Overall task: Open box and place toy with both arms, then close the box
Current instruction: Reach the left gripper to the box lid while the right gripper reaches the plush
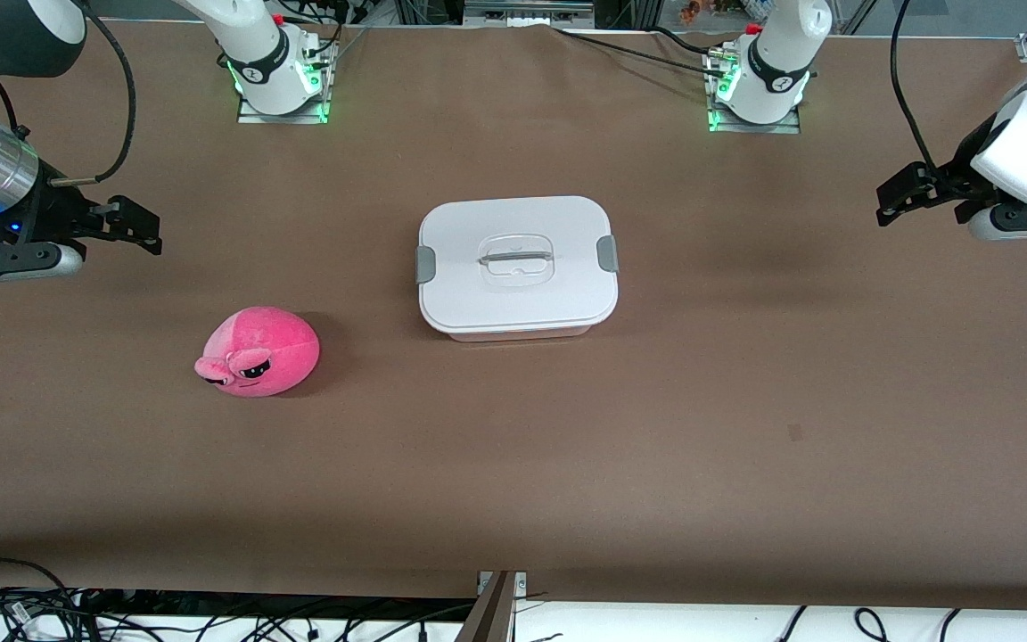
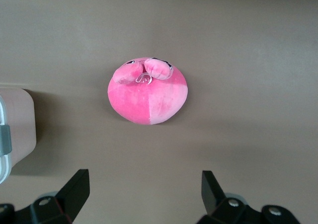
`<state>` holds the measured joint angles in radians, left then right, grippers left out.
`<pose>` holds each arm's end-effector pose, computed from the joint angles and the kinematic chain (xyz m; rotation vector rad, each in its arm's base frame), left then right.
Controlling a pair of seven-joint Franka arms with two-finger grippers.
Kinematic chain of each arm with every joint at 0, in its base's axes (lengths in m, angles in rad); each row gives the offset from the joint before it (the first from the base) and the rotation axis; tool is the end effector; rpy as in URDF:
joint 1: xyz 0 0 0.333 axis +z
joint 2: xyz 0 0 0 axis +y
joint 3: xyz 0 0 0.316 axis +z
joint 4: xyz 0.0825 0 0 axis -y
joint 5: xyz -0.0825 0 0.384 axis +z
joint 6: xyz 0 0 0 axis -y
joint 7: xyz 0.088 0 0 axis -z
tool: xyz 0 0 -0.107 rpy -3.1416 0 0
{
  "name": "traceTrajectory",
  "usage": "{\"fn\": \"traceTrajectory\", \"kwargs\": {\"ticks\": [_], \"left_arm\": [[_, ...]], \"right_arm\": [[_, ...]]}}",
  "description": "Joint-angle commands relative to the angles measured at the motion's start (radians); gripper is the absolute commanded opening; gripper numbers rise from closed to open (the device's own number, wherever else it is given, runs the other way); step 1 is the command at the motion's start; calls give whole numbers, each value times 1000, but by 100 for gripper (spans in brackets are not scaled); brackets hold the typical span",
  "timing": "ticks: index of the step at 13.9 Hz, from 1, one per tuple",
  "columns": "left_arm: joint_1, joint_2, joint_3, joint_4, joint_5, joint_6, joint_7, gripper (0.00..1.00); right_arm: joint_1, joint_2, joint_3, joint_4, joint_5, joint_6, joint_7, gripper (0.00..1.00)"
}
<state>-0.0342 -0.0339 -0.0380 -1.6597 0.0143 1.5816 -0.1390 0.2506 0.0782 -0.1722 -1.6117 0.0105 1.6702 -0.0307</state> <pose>0.5416 -0.0380 0.6021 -3.1190 -0.1036 0.0661 0.5815 0.0502 0.5698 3.1335 0.1699 -0.0290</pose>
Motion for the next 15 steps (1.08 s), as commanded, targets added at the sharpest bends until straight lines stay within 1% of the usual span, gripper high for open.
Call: {"fn": "traceTrajectory", "kwargs": {"ticks": [1, 6, 7, 9, 12, 14, 15], "left_arm": [[-7, -24, 9, -28, -11, 9, -11, 100], [-9, -23, 6, -26, -11, 6, -11, 100], [-9, -11, 7, -26, -11, -3, -13, 100], [-10, -3, -2, -8, -13, -66, -5, 100], [-16, 23, -17, 11, -16, -72, -5, 100], [-16, 35, -25, 20, -13, -66, 63, 100], [-15, 63, -25, 55, -16, -71, 117, 100]], "right_arm": [[1, -6, 3, 3, -14, -14, -11, 100], [1, -6, 3, 3, -14, -14, -11, 100], [1, -5, 3, 3, -14, -14, -11, 100], [1, -6, 3, 3, -14, -14, -11, 100], [1, -5, 3, 3, -14, -14, -11, 100], [1, -5, 3, 3, -14, -15, -11, 100], [1, -1, 5, 3, -14, -15, -12, 100]]}}
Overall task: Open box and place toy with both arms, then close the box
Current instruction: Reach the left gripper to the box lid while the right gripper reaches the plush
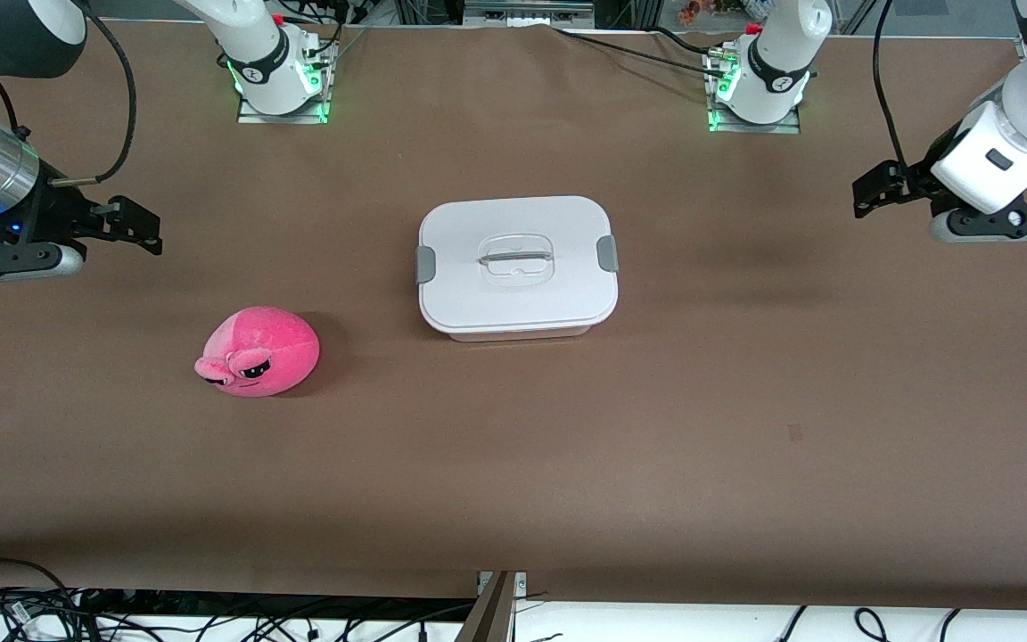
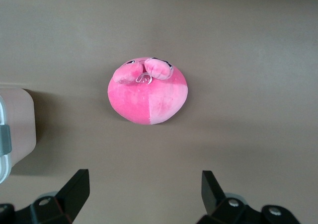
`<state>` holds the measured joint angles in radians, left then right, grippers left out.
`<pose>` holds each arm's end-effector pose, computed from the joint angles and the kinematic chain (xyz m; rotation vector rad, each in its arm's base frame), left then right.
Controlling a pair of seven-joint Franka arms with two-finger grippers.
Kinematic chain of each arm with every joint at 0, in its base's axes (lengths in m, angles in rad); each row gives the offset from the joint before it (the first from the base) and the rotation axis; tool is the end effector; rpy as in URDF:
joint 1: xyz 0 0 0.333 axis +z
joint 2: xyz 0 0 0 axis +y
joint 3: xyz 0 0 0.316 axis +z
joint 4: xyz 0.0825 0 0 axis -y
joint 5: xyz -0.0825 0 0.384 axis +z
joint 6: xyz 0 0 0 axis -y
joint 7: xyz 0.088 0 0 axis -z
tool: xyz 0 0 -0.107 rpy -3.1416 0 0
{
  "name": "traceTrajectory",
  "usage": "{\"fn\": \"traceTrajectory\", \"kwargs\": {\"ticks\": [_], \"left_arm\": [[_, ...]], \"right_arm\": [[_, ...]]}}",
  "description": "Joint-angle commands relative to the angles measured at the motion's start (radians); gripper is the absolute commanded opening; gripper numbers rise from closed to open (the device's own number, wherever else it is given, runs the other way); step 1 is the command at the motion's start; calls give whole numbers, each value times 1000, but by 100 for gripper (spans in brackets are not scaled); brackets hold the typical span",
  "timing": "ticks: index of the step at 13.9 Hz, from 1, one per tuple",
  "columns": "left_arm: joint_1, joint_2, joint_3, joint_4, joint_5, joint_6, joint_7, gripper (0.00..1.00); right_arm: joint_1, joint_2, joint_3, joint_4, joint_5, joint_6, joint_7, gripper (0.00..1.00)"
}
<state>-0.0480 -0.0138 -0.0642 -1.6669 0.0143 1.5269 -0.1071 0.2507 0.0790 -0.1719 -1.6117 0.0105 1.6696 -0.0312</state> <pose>0.5382 -0.0593 0.5835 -3.1067 0.0083 0.1926 0.5816 0.0505 0.5693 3.1332 0.1713 -0.0311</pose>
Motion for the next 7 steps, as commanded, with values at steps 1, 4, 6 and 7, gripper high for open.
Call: {"fn": "traceTrajectory", "kwargs": {"ticks": [1, 4, 6, 7], "left_arm": [[-1, 63, 1, 87, -13, -34, 134, 100], [-32, 68, -15, 99, -11, -65, 219, 100], [-56, 71, -23, 99, -10, -63, 385, 100], [-78, 80, -23, 101, -10, -62, 441, 100]], "right_arm": [[2, -1, 6, 1, -14, -14, -10, 100], [10, 2, 6, 3, -15, -13, -9, 100], [10, 5, 6, 1, -14, -14, -9, 100], [9, 4, 5, 1, -12, -16, -13, 100]]}}
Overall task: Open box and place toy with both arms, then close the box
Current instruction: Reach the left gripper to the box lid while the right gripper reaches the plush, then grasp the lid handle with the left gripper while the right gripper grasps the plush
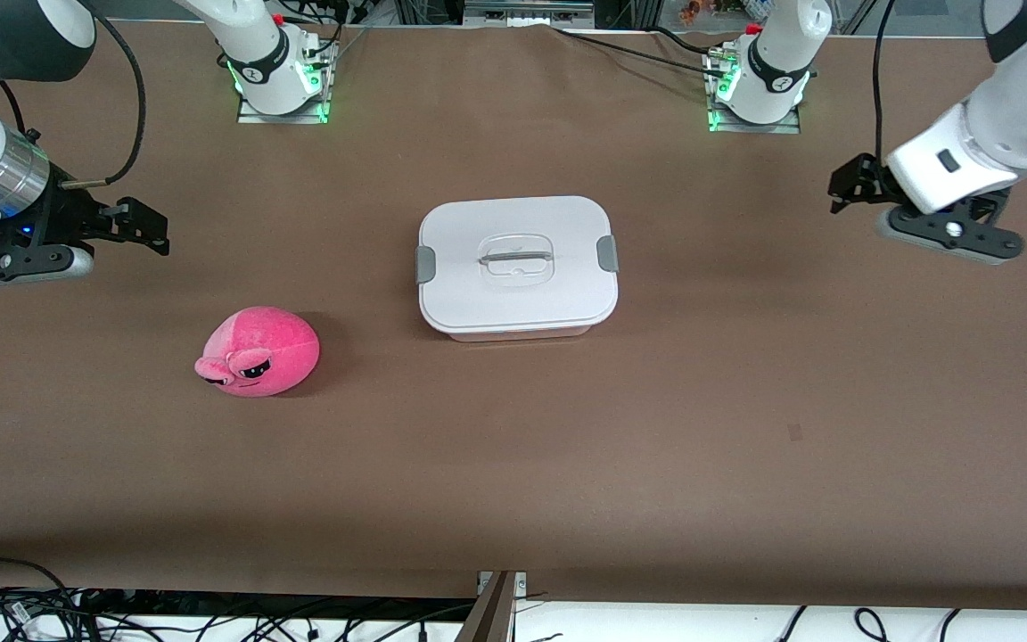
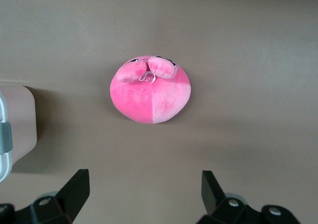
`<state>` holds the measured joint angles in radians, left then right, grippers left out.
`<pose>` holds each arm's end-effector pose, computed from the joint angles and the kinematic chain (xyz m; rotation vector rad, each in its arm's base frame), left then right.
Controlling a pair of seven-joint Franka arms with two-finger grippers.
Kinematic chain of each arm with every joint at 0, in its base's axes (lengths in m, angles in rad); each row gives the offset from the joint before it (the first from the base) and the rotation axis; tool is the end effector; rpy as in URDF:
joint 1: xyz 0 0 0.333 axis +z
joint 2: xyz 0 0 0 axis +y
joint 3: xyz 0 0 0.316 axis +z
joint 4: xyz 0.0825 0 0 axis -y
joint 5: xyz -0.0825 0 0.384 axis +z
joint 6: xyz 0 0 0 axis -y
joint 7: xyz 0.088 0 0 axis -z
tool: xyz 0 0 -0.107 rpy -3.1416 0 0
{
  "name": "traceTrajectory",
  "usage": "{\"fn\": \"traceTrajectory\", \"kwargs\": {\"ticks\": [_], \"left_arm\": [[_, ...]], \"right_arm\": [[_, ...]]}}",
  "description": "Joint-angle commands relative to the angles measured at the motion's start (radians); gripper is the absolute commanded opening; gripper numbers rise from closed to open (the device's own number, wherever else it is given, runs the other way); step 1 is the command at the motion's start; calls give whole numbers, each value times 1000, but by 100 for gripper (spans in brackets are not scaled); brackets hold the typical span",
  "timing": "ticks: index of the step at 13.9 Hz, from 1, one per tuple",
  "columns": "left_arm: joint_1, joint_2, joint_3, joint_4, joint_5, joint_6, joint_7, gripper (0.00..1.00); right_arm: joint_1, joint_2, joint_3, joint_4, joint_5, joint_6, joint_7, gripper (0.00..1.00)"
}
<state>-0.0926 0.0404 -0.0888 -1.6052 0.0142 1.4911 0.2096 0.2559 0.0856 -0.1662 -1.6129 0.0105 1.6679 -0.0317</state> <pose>0.5461 -0.0976 0.5798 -3.0643 0.6071 0.2418 0.5822 0.0570 0.5647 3.1310 0.1891 -0.0459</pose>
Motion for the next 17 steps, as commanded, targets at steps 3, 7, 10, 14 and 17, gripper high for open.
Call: {"fn": "traceTrajectory", "kwargs": {"ticks": [3, 7, 10, 14, 17], "left_arm": [[-116, 74, -3, 65, -20, -3, 211, 100], [-312, 265, -6, 226, -54, -6, 212, 100], [-401, 337, -6, 234, -143, 119, 217, 100], [-539, 420, -20, 214, -114, 290, 269, 100], [-588, 437, -23, 131, -59, 407, 292, 100]], "right_arm": [[-1, 2, -9, -8, -6, -60, -48, 100], [2, 138, 0, -54, 17, 70, -56, 100], [3, 186, 2, -221, 45, 335, -105, 100], [6, 281, 7, -239, 127, 466, -164, 100], [6, 324, 17, -240, 138, 535, -218, 99]]}}
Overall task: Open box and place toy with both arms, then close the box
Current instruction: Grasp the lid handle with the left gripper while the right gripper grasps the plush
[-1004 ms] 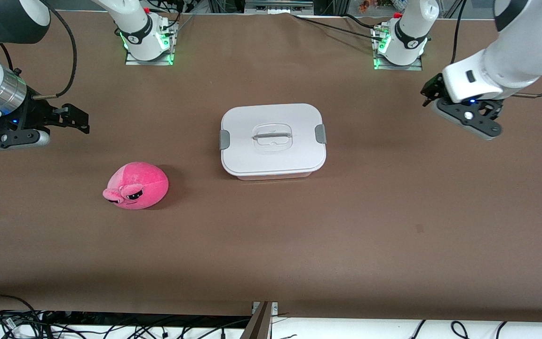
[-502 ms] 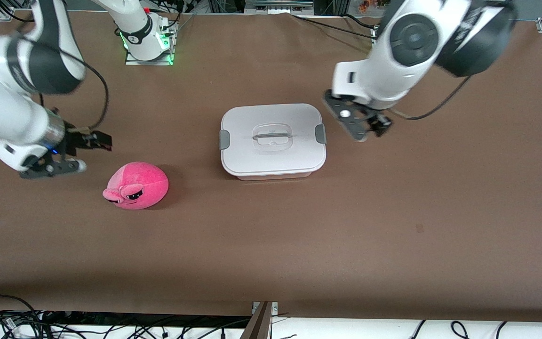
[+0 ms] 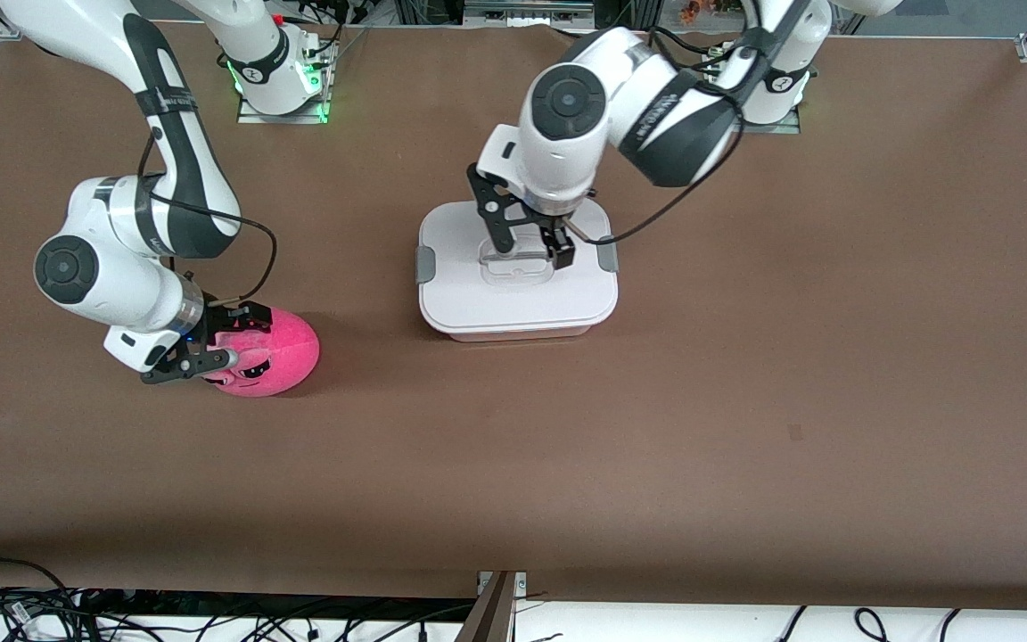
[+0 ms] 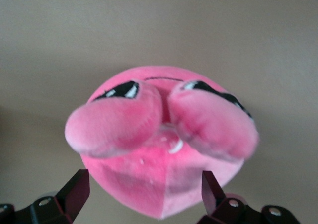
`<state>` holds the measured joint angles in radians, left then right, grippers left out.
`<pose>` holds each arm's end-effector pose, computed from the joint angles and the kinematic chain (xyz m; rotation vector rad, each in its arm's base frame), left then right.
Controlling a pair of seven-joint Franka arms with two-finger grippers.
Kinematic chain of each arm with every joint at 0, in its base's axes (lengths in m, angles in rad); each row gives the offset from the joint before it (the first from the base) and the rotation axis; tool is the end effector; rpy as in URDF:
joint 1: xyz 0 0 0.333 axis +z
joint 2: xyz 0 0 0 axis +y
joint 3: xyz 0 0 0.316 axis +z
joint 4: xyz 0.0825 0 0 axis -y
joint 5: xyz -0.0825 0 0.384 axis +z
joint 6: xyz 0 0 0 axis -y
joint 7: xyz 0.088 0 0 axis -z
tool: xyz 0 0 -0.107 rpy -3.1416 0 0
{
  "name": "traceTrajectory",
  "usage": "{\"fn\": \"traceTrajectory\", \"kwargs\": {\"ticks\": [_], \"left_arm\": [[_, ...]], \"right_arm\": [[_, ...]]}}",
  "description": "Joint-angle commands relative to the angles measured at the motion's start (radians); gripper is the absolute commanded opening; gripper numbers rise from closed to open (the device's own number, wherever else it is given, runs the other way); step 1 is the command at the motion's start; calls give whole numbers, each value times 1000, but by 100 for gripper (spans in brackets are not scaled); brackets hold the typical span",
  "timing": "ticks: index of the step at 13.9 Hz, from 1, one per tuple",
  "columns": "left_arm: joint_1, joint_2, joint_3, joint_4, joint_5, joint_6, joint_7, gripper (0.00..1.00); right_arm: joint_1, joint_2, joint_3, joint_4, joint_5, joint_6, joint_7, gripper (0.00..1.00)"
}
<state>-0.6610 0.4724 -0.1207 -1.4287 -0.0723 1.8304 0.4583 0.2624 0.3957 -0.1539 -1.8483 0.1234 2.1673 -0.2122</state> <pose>0.4933 -0.4785 0.4198 2.4915 -1.7188 -0.1313 0.6245 0.0788 0.3071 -3.0706 -0.3972 0.1057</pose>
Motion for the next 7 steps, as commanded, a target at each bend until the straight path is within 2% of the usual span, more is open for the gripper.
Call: {"fn": "traceTrajectory", "kwargs": {"ticks": [1, 2, 3, 5, 6, 7], "left_arm": [[-38, 6, 9, -74, 43, 110, 40, 100], [-49, 15, 9, -84, 61, 133, 28, 100], [-57, 29, 9, -81, 66, 141, 22, 100], [-60, 37, 9, -81, 69, 155, 23, 81], [-60, 46, 10, -78, 72, 155, 28, 64], [-61, 48, 10, -75, 103, 156, 28, 63]], "right_arm": [[0, 20, 5, -5, 25, 46, -41, 98], [0, 28, 5, -3, 24, 52, -55, 90], [-2, 32, 5, -2, 24, 60, -77, 74], [-5, 37, 5, -2, 24, 68, -99, 31], [-5, 37, 4, -2, 24, 68, -99, 9], [-5, 35, 4, 0, 24, 66, -99, 0]]}}
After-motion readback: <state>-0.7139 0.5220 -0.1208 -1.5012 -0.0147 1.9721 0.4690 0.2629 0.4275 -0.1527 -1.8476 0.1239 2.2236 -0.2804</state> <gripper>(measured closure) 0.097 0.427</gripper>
